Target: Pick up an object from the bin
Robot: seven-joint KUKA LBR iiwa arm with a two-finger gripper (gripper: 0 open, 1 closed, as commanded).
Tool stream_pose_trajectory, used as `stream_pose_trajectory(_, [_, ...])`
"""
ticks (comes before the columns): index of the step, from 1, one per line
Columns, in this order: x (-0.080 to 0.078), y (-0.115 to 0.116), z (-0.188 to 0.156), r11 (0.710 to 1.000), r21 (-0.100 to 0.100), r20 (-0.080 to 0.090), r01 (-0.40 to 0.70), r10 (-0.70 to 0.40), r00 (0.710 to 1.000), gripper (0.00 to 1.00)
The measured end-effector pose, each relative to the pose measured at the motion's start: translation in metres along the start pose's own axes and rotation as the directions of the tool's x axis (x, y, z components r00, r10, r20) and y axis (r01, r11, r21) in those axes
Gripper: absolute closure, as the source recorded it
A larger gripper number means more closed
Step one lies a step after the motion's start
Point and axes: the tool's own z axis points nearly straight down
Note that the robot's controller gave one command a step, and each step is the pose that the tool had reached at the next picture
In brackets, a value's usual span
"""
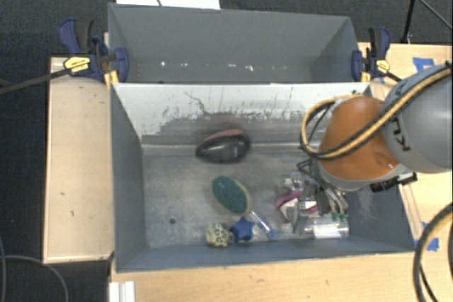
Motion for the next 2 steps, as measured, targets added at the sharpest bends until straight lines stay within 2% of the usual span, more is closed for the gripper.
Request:
stream_pose_trajectory(1, [-0.006, -0.008, -0.018, 1.000, 0.001, 0.017, 0.014, -0.014, 1.000, 1.00])
stream_pose_trajectory(2, [-0.059, -0.015, -0.139, 0.998, 0.005, 0.020, 0.056, -0.056, 0.998, 1.00])
